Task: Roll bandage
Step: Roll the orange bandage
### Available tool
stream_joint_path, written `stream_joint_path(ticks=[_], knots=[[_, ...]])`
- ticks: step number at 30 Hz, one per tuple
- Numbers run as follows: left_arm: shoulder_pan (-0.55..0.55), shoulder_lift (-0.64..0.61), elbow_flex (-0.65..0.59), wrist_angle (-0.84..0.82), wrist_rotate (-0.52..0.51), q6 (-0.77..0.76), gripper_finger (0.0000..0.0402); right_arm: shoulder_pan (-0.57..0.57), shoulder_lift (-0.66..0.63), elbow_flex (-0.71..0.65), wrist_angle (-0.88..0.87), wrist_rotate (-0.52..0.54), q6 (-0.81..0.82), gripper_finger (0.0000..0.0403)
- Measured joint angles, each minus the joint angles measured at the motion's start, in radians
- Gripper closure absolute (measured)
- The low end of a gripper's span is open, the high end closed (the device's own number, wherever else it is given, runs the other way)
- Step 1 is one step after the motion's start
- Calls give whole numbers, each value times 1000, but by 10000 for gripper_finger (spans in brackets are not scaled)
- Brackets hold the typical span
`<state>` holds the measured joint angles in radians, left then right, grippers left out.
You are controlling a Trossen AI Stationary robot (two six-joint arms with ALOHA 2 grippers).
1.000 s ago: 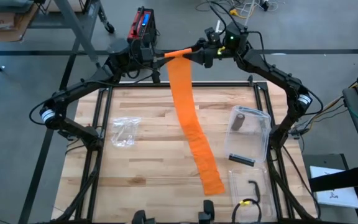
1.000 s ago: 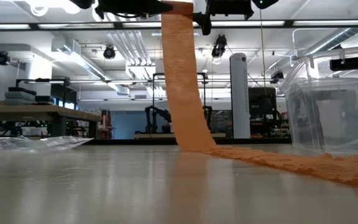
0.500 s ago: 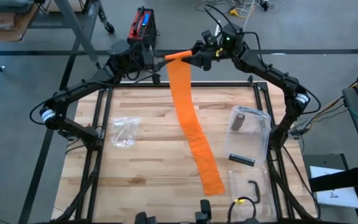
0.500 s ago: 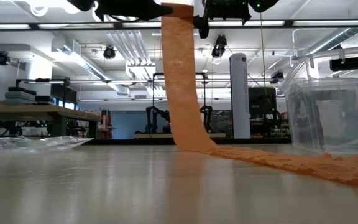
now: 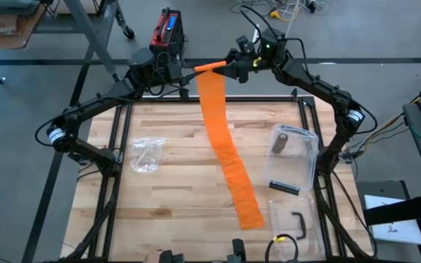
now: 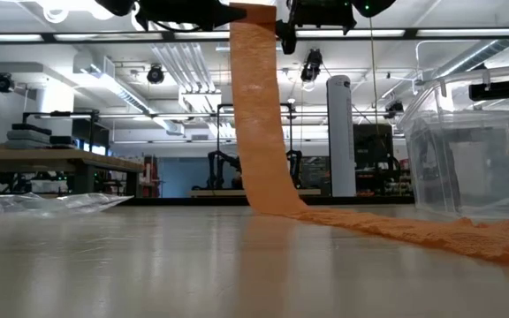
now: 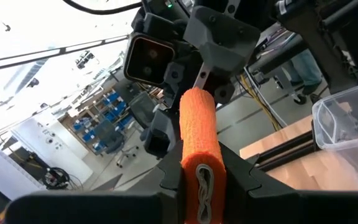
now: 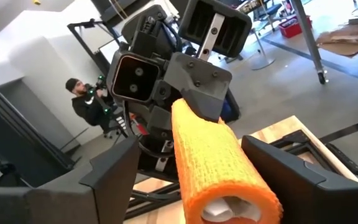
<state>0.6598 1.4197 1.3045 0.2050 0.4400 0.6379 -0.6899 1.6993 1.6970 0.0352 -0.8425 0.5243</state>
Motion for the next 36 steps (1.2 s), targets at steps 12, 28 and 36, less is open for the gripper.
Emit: stream_joint_path(ticks=[12,28,36], knots=[[-5,0,0,16,-1,16,354,5,3,0,-1,-12,4,129],[-5,0,-2,18,14,65,354,12,8,0,7,5,39,138],[-6,0,-3,22,14,65,354,13,8,0,32,5,55,141]])
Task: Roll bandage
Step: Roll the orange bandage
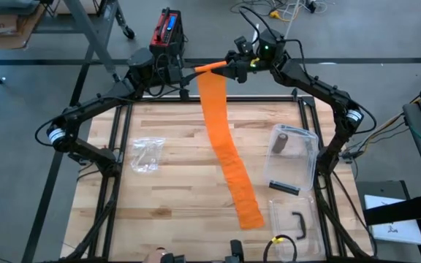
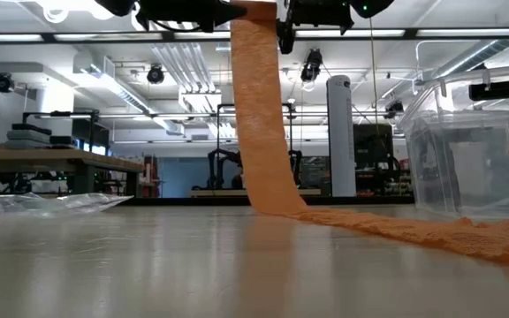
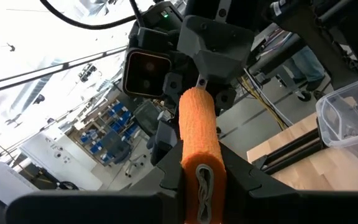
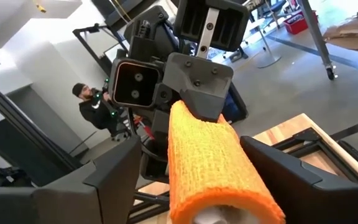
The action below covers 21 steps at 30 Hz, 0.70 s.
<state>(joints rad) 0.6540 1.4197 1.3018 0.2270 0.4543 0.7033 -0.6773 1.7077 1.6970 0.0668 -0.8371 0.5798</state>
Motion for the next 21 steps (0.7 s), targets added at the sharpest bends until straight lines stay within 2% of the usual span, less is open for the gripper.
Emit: stream_joint_path(ticks=[21], knots=[[-2,5,-2,11,2,124,354,3,0,0,-9,8,4,170]])
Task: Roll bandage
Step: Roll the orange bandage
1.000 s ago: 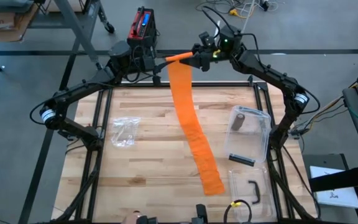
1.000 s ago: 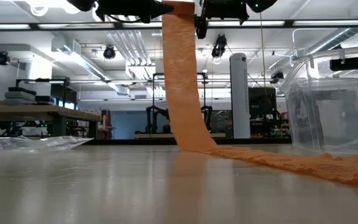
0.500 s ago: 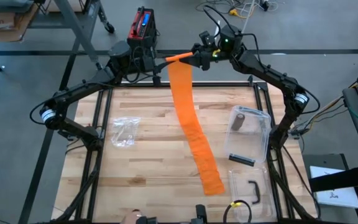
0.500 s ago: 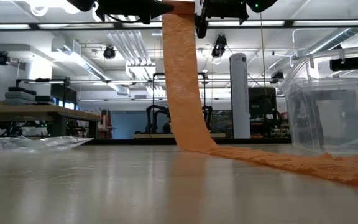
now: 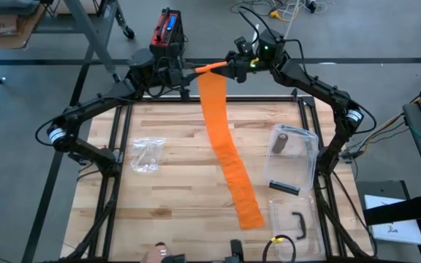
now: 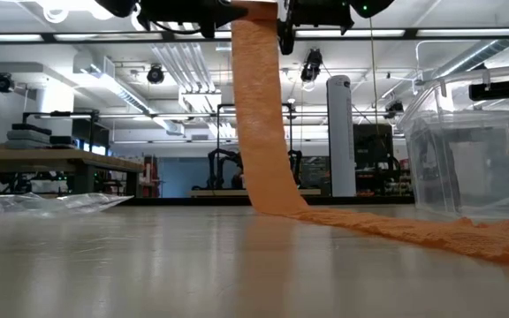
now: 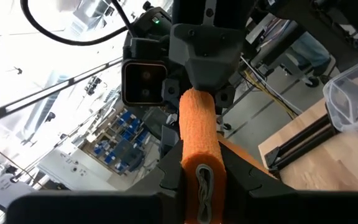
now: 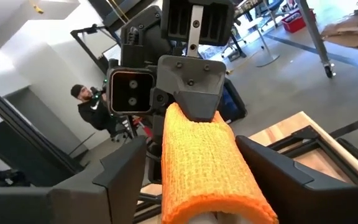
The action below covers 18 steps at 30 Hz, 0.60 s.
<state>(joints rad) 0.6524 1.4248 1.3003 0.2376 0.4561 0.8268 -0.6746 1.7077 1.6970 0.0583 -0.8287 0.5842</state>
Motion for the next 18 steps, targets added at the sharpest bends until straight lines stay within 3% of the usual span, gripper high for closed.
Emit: stream_joint_path(ticks=[18], knots=[[-4,19,-1,47,-14,-22,337,0,-1,0,4,44,-27,274]])
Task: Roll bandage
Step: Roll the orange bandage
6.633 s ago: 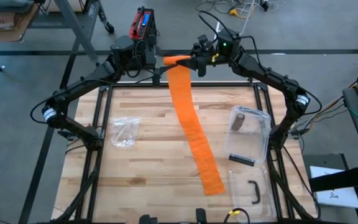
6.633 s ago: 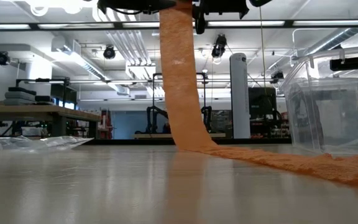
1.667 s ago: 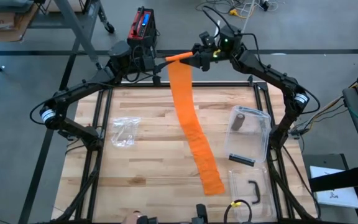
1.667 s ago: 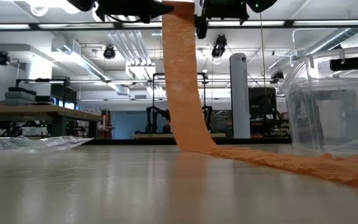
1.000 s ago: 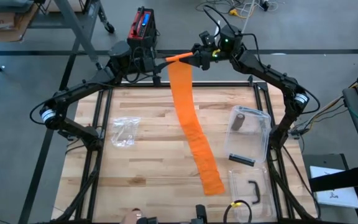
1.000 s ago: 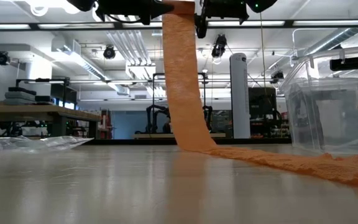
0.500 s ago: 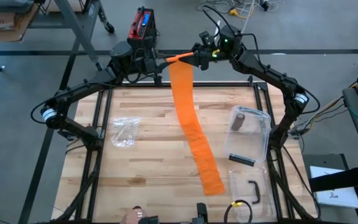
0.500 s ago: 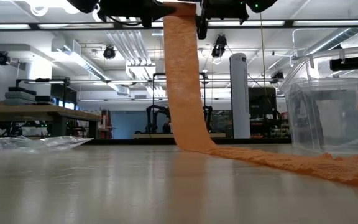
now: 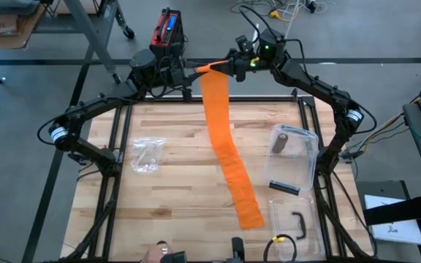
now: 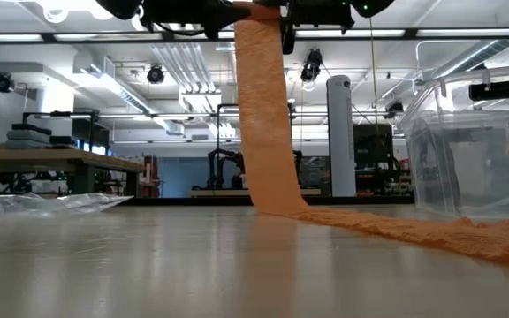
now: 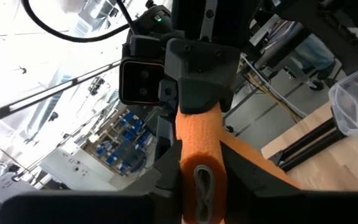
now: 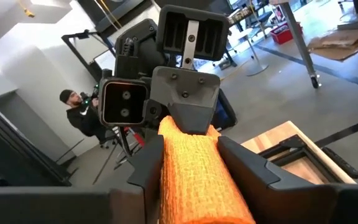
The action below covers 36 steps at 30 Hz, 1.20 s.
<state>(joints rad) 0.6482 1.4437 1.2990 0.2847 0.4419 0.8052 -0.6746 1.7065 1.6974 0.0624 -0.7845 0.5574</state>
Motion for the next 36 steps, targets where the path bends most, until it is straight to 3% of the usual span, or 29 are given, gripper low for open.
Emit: stream_joint_path(ticks=[8,15,22,30,36], knots=[[0,-1,0,3,-17,-64,272,0,0,1,-5,1,-53,277],[11,-9,16,-64,-40,-388,200,0,0,1,-5,2,-151,294],[18,-10,48,-154,14,-591,143,1,0,1,-7,-8,-225,294],[54,-11,100,-199,35,-814,106,1,0,0,3,6,-331,306],[85,-11,108,-220,99,-898,107,1,0,0,2,6,-364,306]])
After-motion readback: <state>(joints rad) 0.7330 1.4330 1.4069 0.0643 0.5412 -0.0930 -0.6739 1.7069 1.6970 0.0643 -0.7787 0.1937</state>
